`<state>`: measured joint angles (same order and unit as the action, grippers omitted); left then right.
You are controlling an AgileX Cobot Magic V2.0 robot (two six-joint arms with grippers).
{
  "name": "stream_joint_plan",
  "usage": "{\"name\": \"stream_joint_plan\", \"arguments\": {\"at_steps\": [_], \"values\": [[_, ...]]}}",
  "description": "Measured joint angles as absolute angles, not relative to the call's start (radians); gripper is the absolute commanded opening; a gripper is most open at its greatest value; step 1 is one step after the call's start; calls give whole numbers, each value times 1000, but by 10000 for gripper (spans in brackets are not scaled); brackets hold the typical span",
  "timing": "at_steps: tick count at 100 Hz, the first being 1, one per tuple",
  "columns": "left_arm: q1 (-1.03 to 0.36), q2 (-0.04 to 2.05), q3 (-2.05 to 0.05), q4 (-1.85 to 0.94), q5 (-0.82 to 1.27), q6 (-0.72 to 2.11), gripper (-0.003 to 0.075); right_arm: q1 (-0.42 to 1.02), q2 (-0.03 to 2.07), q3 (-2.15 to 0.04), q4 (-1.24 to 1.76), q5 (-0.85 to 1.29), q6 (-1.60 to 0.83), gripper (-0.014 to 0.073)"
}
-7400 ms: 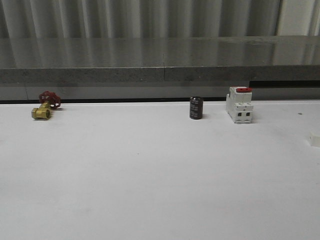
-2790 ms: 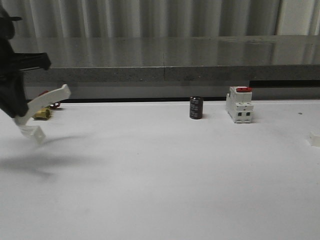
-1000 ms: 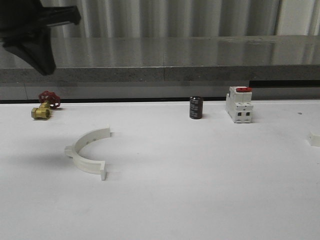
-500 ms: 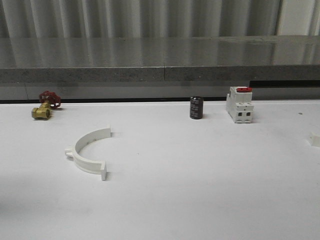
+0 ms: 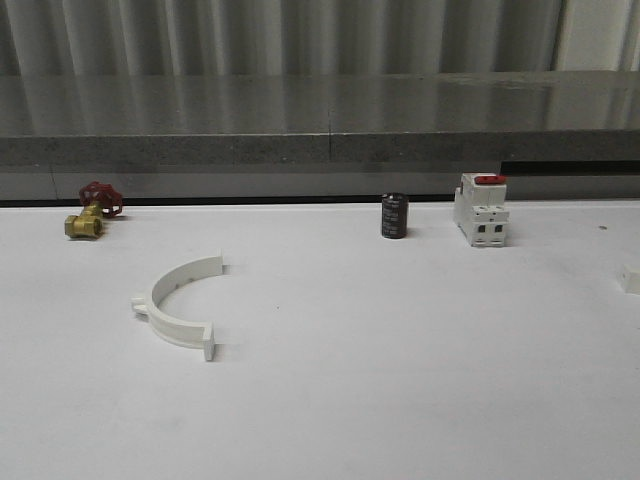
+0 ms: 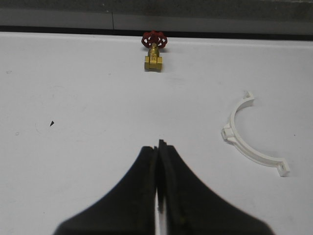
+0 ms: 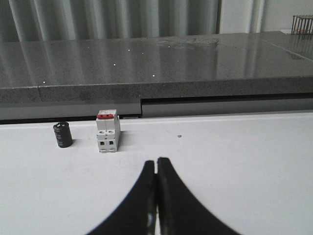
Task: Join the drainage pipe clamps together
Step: 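Raise the left gripper away from the placed clamp half, then grasp the second white clamp half with the right gripper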
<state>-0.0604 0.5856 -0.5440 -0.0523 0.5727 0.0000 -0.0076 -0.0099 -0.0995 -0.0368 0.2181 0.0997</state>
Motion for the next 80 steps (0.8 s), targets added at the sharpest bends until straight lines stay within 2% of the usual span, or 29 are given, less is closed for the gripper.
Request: {"name": "stream_joint_plan", "arguments": {"at_steps": [18, 54, 64, 80], "values": [[-60, 426, -468, -52, 568, 0, -21, -8, 96, -270, -37, 391, 100, -66], [-60, 267, -437, -52, 560, 0, -21, -8, 568, -622, -37, 670, 100, -46], [-60, 265, -437, -52, 560, 0, -21, -8, 694, -692, -37, 716, 100, 69], [-60, 265, -437, -52, 560, 0, -21, -8, 856, -772, -37, 765, 100, 431]]}}
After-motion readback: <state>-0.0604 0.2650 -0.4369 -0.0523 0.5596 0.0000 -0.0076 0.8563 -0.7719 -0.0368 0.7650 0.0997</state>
